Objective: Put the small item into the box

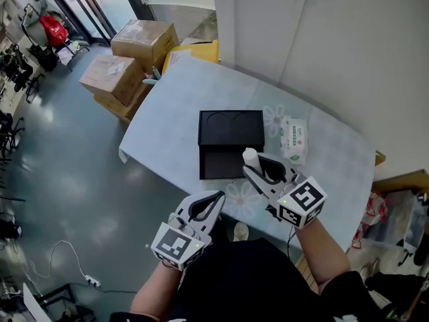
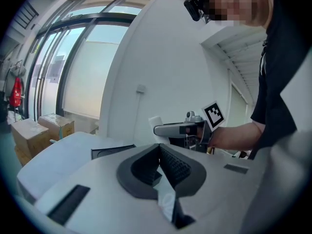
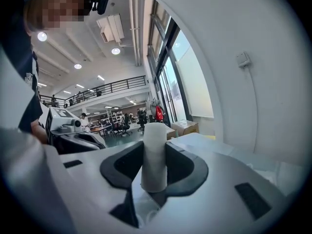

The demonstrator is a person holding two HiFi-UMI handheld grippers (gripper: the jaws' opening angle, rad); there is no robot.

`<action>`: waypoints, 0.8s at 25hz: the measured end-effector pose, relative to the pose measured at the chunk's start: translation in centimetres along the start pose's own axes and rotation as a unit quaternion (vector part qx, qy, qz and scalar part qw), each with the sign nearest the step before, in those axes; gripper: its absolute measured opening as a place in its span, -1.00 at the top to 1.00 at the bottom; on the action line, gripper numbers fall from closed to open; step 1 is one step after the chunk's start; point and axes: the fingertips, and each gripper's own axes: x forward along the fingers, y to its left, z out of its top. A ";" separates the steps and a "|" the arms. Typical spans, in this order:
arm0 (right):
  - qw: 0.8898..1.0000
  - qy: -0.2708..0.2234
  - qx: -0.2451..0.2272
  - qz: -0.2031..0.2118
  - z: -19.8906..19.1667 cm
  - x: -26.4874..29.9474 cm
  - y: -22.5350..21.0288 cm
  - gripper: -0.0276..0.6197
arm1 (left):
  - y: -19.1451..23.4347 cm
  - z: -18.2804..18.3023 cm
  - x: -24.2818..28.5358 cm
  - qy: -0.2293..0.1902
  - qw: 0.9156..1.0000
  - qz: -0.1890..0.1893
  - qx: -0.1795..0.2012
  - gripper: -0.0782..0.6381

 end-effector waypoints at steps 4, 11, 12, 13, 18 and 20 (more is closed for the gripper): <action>0.999 0.033 -0.005 -0.004 -1.6 3.1 -1.5 0.48 | 2.2 -1.1 1.4 0.009 1.000 -0.020 0.002 0.76; 0.993 0.118 -0.017 0.003 -6.7 8.6 -3.6 0.48 | 5.8 -4.2 3.0 0.046 0.998 -0.042 0.009 0.76; 0.990 0.136 -0.027 0.004 -7.6 9.2 -3.9 0.48 | 6.1 -4.7 3.1 0.052 0.998 -0.046 0.008 0.76; 0.987 0.156 -0.037 0.005 -8.6 9.8 -4.0 0.48 | 6.4 -5.2 3.1 0.057 0.997 -0.049 0.006 0.76; 0.966 0.247 -0.078 0.019 -13.5 12.2 -4.8 0.48 | 7.8 -7.5 3.2 0.081 0.994 -0.065 -0.016 0.76; 0.956 0.278 -0.092 0.023 -15.2 12.9 -5.1 0.48 | 8.5 -8.0 3.3 0.085 0.994 -0.070 -0.021 0.76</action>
